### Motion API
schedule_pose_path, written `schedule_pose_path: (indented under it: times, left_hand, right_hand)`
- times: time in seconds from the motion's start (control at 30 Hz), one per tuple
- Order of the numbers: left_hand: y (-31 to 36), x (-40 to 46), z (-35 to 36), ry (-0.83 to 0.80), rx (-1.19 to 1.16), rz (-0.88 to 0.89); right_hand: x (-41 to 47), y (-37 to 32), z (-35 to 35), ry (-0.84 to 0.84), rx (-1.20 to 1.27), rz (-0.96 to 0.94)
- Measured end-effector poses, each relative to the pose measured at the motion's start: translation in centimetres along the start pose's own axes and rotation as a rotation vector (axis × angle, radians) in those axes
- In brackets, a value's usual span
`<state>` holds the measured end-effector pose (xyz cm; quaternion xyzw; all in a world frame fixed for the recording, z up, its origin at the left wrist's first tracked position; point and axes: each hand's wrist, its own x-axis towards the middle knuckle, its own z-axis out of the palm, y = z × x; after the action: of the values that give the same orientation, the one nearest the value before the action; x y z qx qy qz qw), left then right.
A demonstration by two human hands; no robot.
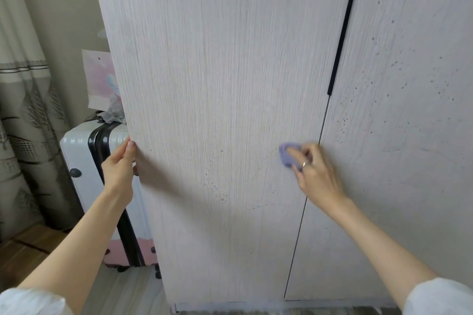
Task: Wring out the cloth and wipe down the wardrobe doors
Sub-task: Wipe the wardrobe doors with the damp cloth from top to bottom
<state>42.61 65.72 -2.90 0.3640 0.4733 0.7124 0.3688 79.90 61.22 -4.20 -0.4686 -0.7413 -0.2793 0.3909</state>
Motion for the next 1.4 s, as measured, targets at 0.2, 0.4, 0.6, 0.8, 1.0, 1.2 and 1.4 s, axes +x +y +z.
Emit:
schedule_pose_path:
  times: [0.2,0.4,0.6,0.8,1.0,1.2,1.4]
  left_hand:
    - [-0.5,-0.1,-0.3,0.010,0.029,-0.013]
    - [-0.4,-0.2,-0.3,0.010,0.073,-0.016]
    - [-0.8,-0.3,0.0,0.034,0.074,-0.010]
    - [-1.0,-0.1,-0.1,0.030,0.083,-0.008]
    - [-1.3,-0.1,-0.2,0.042,0.089,0.007]
    - [-1.5,0.1,-0.4,0.031,0.065,-0.010]
    - [-1.6,0.1,-0.6,0.025,0.062,-0.015]
  right_hand:
    - [1.7,-0.5,1.6,0.224,0.120,0.025]
    - [-7.3,-1.9,5.6,-0.169,-0.105,-0.299]
    - [2.0,-0.9,2.7,0.193,-0.037,-0.090]
    - [-1.0,-4.1,5.3,-0.034,-0.006,-0.007]
    - [-3.3,-4.5,6.2,-0.114,0.052,-0.457]
    - [6.2,-6.2,4.2,0.273,0.210,0.062]
    - [-3.9,-7.6,9.4,-0.118,-0.010,-0.446]
